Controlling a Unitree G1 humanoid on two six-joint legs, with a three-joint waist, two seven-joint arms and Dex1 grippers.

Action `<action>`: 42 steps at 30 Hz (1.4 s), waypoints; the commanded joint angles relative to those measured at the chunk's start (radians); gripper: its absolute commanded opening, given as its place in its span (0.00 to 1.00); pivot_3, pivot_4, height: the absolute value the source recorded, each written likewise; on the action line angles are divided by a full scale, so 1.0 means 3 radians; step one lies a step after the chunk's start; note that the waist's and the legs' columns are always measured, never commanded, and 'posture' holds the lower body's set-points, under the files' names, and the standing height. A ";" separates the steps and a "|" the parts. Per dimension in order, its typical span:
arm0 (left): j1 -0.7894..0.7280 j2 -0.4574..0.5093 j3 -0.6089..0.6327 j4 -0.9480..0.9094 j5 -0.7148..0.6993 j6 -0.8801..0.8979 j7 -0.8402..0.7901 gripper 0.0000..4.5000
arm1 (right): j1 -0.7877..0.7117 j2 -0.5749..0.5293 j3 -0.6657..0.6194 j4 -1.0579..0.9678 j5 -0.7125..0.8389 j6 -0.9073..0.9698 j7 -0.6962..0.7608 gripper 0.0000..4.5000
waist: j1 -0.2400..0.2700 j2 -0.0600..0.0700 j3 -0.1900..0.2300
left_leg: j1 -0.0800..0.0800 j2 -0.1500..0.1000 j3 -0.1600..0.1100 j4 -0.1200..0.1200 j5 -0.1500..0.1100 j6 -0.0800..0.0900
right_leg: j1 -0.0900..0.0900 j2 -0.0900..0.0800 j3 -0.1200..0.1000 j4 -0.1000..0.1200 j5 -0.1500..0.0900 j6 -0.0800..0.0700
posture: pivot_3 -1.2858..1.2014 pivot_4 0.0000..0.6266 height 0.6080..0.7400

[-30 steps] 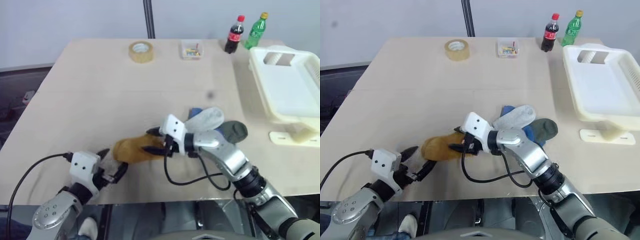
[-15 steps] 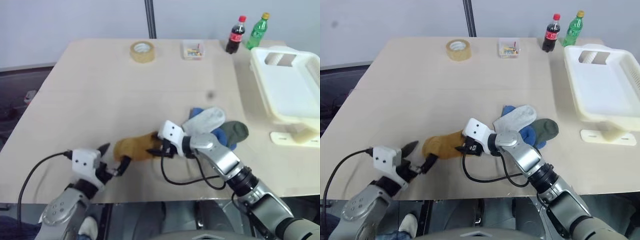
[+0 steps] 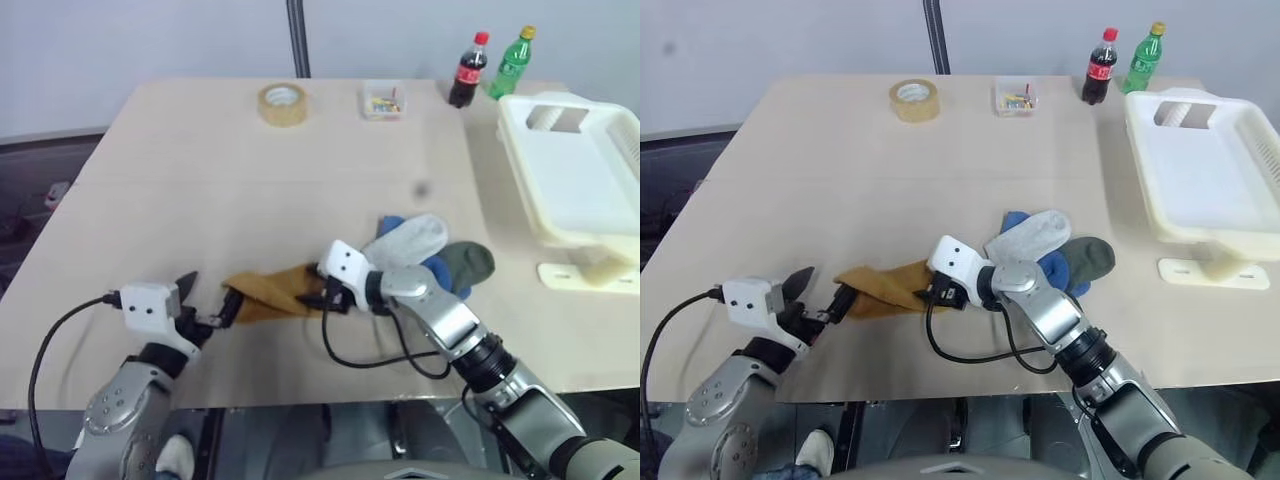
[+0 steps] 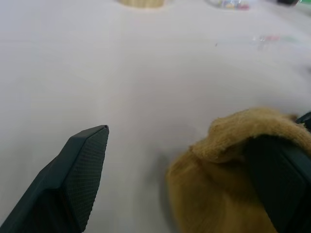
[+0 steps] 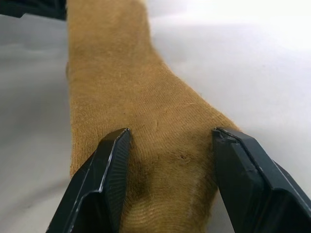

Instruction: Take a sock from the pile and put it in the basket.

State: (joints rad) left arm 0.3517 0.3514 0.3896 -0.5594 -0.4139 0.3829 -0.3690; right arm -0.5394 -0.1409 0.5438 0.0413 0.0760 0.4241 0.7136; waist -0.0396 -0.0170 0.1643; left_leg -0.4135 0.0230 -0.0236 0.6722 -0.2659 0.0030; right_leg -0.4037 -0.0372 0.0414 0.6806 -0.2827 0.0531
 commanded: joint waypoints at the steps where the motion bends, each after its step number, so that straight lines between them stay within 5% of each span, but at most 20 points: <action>1: 0.0126 0.0228 0.0002 -0.0021 0.0161 -0.0059 -0.0139 0.99 | 0.0006 0.0028 -0.0048 -0.0087 -0.0012 -0.0023 0.0014 0.62 | -0.0001 0.0000 0.0000 | 0.0000 0.0000 0.0000 0.0000 0.0000 0.0000 | 0.0000 0.0000 0.0000 0.0000 0.0000 0.0000 | 0.52 0.24 1.00; 6: 0.0309 0.0493 -0.0139 0.0044 0.0437 -0.0175 -0.0310 0.99 | 0.0003 0.0041 -0.0038 -0.0072 -0.0028 -0.0027 0.0015 0.62 | -0.0001 0.0001 0.0001 | 0.0000 -0.0002 0.0001 0.0000 0.0000 0.0000 | 0.0000 0.0000 0.0000 -0.0001 0.0000 0.0000 | 0.52 0.24 1.00; 21: 0.0169 0.0353 0.0048 0.0274 0.0880 -0.0466 0.0105 0.99 | 0.0019 0.0060 -0.0042 -0.0065 -0.0074 -0.0013 0.0016 0.62 | 0.0000 0.0000 0.0000 | 0.0000 0.0001 -0.0001 -0.0001 0.0000 -0.0001 | 0.0000 -0.0001 0.0000 0.0000 0.0000 0.0000 | 0.52 0.24 1.00; 29: -0.0040 0.0274 0.0126 0.0303 0.0455 -0.0134 -0.0027 0.99 | 0.0014 0.0087 -0.0026 -0.0030 -0.0098 -0.0026 0.0017 0.62 | 0.0002 -0.0001 -0.0001 | 0.0000 0.0001 -0.0002 -0.0001 0.0000 -0.0001 | 0.0000 -0.0004 -0.0002 0.0000 0.0000 0.0000 | 0.52 0.24 1.00; 37: -0.0399 0.0362 0.0230 0.0370 -0.0717 0.0994 -0.0424 0.99 | 0.0003 0.0129 -0.0019 0.0017 -0.0126 -0.0036 0.0027 0.62 | -0.0004 -0.0001 -0.0002 | 0.0001 0.0001 -0.0003 -0.0001 0.0001 -0.0001 | 0.0000 -0.0002 -0.0002 0.0003 0.0000 0.0000 | 0.52 0.24 1.00; 42: -0.0359 0.0544 0.0429 0.0481 -0.1181 0.1192 -0.0811 0.99 | 0.0042 0.0138 0.0013 0.0016 -0.0157 -0.0051 0.0021 0.62 | -0.0008 -0.0001 -0.0003 | 0.0002 0.0001 -0.0002 0.0000 0.0001 -0.0002 | 0.0000 -0.0002 -0.0002 0.0003 0.0000 0.0000 | 0.52 0.24 1.00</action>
State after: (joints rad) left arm 0.2118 0.4714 0.4749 -0.4173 -0.7037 0.7231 -0.5285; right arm -0.5346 -0.1094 0.5421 0.0527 0.0345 0.4217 0.7163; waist -0.0419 -0.0174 0.1635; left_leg -0.4130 0.0232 -0.0243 0.6721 -0.2655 0.0022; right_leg -0.4037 -0.0375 0.0409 0.6815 -0.2826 0.0530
